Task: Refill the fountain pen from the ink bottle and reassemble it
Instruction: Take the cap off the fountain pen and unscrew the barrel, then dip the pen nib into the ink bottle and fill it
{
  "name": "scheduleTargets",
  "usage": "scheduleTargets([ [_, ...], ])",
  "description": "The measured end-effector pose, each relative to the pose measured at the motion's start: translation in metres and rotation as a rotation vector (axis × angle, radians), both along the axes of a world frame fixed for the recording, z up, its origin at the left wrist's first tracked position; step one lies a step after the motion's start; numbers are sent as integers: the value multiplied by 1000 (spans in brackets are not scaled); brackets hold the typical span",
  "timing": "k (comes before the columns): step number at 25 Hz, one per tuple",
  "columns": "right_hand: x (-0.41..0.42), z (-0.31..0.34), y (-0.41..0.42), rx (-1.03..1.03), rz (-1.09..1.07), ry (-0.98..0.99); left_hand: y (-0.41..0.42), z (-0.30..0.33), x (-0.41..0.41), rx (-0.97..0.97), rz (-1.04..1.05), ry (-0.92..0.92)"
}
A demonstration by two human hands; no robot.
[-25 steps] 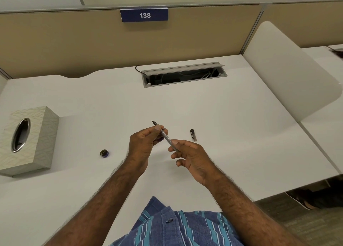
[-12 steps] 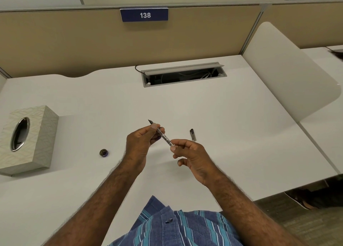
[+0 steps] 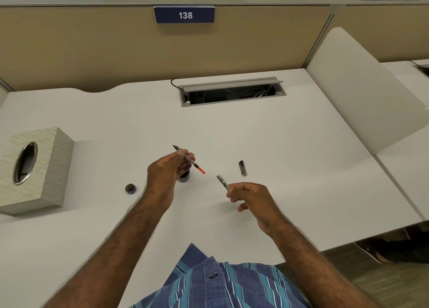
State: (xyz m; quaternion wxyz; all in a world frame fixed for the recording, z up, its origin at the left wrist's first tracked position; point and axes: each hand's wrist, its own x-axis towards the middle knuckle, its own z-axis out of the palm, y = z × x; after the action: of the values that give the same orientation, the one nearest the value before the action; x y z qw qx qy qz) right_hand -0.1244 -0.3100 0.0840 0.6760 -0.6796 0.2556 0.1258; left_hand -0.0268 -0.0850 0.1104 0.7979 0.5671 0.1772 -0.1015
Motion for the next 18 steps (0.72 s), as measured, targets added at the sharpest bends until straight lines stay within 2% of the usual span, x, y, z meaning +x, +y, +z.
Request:
scheduleTargets([
  [8, 36, -31, 18, -686, -120, -51, 12, -5, -1, -28, 10, 17],
  [18, 60, -54, 39, -872, -156, 2, 29, -9, -5, -76, -2, 36],
])
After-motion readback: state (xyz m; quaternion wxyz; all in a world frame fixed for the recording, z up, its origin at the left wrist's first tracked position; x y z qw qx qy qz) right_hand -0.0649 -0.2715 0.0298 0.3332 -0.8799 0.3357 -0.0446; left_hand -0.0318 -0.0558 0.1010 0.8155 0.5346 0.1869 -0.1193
